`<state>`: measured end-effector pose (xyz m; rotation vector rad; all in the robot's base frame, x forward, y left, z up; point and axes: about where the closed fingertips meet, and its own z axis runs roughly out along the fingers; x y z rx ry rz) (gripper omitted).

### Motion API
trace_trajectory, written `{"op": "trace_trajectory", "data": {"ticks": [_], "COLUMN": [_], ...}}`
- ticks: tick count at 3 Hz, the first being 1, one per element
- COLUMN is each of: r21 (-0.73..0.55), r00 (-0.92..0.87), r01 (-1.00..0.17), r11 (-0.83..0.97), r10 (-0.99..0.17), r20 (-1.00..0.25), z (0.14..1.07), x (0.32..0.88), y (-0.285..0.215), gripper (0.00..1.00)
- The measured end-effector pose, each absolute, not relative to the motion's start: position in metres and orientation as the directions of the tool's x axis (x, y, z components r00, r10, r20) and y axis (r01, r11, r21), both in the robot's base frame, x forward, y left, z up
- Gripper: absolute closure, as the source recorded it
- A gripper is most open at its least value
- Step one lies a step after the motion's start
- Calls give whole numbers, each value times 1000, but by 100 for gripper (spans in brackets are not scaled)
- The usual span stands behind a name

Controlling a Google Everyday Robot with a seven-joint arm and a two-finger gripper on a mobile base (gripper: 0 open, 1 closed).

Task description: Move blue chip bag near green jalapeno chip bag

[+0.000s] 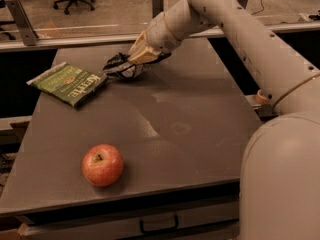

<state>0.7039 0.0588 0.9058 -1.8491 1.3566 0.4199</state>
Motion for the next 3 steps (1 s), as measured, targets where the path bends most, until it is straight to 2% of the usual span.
{"op": "trace_trajectory", "data": {"ticks": [1, 2, 3], "r21": [-415, -424, -422], "r00": [384, 375, 363], "r01": [-903, -902, -905], "r11": [-110, -81, -61], "r10": [-642, -634, -629], "r20": [-664, -676, -687], "z": [896, 891, 891], "x": [712, 722, 726], "y": [73, 83, 86], "gripper": [58, 27, 5]}}
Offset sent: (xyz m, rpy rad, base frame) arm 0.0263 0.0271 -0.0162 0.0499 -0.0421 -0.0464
